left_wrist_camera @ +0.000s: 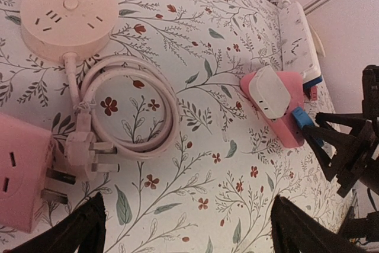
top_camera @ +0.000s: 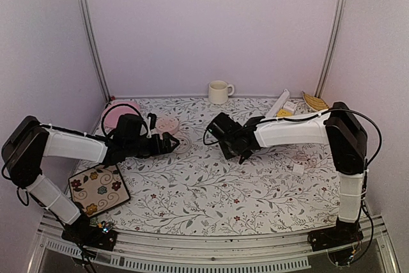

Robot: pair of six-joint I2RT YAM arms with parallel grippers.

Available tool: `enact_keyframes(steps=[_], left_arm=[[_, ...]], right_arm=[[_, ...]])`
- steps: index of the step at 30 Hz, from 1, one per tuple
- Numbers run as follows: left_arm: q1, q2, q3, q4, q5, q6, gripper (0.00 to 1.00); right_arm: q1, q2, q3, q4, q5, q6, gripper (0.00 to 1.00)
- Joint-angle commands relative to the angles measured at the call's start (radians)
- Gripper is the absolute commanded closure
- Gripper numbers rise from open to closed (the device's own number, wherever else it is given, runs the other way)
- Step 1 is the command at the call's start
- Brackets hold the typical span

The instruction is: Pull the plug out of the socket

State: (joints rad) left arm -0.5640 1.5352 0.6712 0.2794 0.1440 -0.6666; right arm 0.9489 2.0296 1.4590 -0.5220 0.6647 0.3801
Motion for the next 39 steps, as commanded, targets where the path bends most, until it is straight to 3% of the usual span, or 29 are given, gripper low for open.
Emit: enact_keyframes(steps=[1, 28, 34, 39], left_arm=[[0.012, -0.023, -0.014, 0.024, -0.001, 0.002, 0.03], [0.014, -0.007, -0.013, 0.032, 0.009, -0.003, 0.03], [0.013, -0.001, -0.01, 0.04, 0.018, -0.009, 0.03], [0.013, 0.006, -0.007, 0.052, 0.036, -0.019, 0.03]], right_arm=[[-0.046, -0.056, -0.025, 0.028, -0.016, -0.019, 0.6], [-0.225, -0.155, -0.214, 0.279, -0.243, -0.279, 0.61], [-0.238, -0.152, -0.216, 0.293, -0.237, -0.335, 0.72], [-0.235, -0.165, -0.191, 0.274, -0.29, -0.336, 0.91]])
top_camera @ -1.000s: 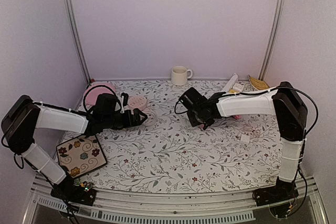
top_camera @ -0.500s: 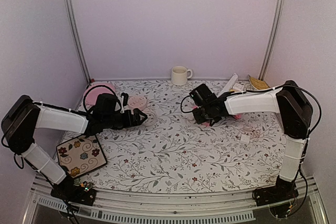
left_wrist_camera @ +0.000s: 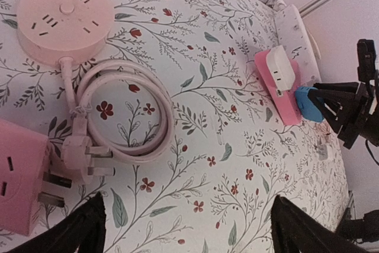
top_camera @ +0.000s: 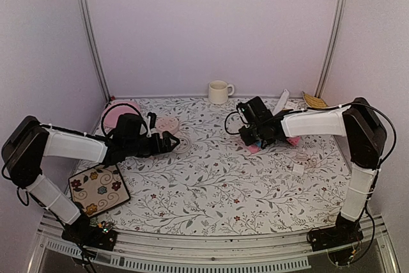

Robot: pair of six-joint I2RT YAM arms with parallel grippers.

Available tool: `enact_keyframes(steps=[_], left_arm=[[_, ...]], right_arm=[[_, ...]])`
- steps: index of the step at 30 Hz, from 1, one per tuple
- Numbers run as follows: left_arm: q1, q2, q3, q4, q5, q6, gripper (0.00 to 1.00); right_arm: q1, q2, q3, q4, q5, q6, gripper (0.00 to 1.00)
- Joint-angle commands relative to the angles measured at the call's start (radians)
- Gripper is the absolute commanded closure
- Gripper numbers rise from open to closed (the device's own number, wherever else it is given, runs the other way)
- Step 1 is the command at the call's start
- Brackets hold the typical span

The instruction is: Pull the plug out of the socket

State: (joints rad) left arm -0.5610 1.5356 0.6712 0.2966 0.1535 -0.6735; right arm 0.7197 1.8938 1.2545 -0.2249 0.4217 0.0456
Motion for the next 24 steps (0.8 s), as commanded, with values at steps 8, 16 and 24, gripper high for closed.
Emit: enact_keyframes(steps=[8, 16, 24], left_arm=[[0.008, 0.045, -0.018, 0.115, 0.122, -0.085, 0.03], [-0.019, 0.149, -0.071, 0.332, 0.249, -0.262, 0.03], [-0.079, 0.243, -0.091, 0.469, 0.266, -0.37, 0.05]], right_arm=[[0.12, -0.076, 0.015, -0.092, -0.111, 0.077, 0.96], [0.216, -0.101, -0.024, -0.067, -0.282, 0.296, 0.96], [0.242, -0.098, -0.064, 0.013, -0.328, 0.413, 0.95]])
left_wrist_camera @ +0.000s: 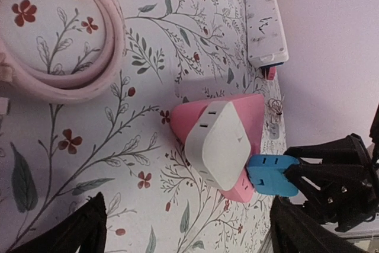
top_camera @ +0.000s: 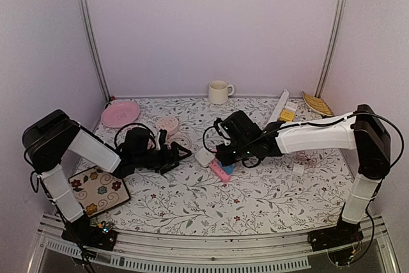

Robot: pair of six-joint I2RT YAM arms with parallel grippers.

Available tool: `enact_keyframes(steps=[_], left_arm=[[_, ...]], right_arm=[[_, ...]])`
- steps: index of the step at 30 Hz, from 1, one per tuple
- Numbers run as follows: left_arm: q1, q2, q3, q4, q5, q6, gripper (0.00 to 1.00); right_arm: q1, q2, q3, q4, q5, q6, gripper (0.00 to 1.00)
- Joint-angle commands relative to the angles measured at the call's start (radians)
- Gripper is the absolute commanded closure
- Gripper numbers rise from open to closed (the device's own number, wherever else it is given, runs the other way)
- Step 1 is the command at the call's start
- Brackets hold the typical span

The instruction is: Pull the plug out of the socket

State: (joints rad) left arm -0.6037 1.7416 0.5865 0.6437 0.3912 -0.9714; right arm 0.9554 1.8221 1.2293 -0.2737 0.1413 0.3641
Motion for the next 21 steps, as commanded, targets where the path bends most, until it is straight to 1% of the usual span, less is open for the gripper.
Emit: enact_keyframes(steps=[1, 7, 9, 13, 15, 21], left_arm=[[-0.044, 0.051, -0.006, 0.137, 0.028, -0.085, 0.06], [-0.077, 0.128, 0.023, 0.207, 0.044, -0.137, 0.11], [-0.085, 0.14, 0.032, 0.211, 0.043, -0.141, 0.11], [-0.093, 0.145, 0.037, 0.205, 0.035, -0.14, 0.11], [-0.093, 0.147, 0.039, 0.202, 0.034, -0.139, 0.12], [-0.093, 0.146, 0.045, 0.192, 0.031, -0.132, 0.12]], right_arm=[[0.007, -0.03, -0.046, 0.071, -0.055, 0.098, 0.95], [0.006, -0.029, -0.059, 0.07, -0.019, 0.096, 0.82], [0.006, -0.029, -0.062, 0.053, 0.009, 0.089, 0.75], [0.006, -0.045, -0.081, 0.04, 0.024, 0.072, 0.67], [0.007, -0.047, -0.085, 0.032, 0.023, 0.066, 0.64], [0.01, -0.053, -0.099, 0.029, 0.023, 0.069, 0.64]])
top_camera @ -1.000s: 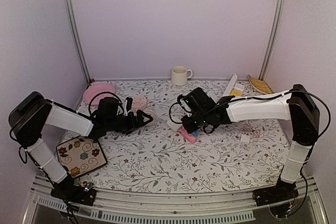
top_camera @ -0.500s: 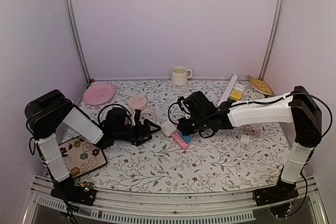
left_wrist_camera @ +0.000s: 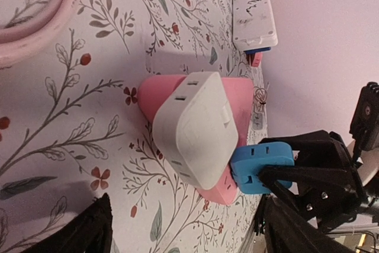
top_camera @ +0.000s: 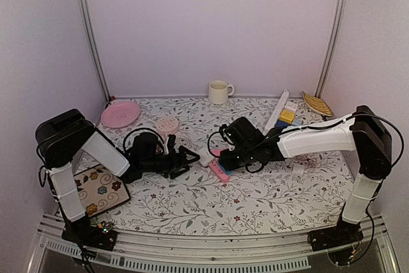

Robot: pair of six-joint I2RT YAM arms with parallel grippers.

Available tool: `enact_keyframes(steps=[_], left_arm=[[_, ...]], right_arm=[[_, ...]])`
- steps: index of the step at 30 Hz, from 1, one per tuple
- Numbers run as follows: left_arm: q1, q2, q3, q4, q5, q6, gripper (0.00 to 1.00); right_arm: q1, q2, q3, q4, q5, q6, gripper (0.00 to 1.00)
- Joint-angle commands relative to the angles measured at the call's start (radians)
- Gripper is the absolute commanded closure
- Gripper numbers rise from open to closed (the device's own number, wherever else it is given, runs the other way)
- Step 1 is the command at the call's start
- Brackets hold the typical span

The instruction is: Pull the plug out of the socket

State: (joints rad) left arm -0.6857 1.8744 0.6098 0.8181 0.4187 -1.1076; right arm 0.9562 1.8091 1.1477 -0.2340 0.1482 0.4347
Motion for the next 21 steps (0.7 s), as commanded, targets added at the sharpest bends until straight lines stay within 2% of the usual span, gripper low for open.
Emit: enact_keyframes(steps=[1, 9, 14, 16, 21], left_arm=[[-0.012, 0.015, 0.024, 0.015, 0.003, 0.005, 0.11], [-0.012, 0.032, 0.046, 0.016, 0.018, 0.002, 0.14], [-0.012, 0.037, 0.052, 0.024, 0.029, 0.001, 0.21], [-0.012, 0.038, 0.053, 0.027, 0.032, -0.001, 0.23], [-0.012, 0.035, 0.053, 0.03, 0.034, -0.003, 0.25]], right_arm=[[0.013, -0.039, -0.015, -0.008, 0.014, -0.002, 0.64], [0.026, -0.041, -0.032, 0.069, -0.035, 0.019, 0.68], [0.026, -0.052, -0.051, 0.096, -0.064, 0.045, 0.79], [0.027, -0.053, -0.051, 0.102, -0.078, 0.056, 0.87], [0.028, -0.053, -0.059, 0.132, -0.113, 0.092, 0.93]])
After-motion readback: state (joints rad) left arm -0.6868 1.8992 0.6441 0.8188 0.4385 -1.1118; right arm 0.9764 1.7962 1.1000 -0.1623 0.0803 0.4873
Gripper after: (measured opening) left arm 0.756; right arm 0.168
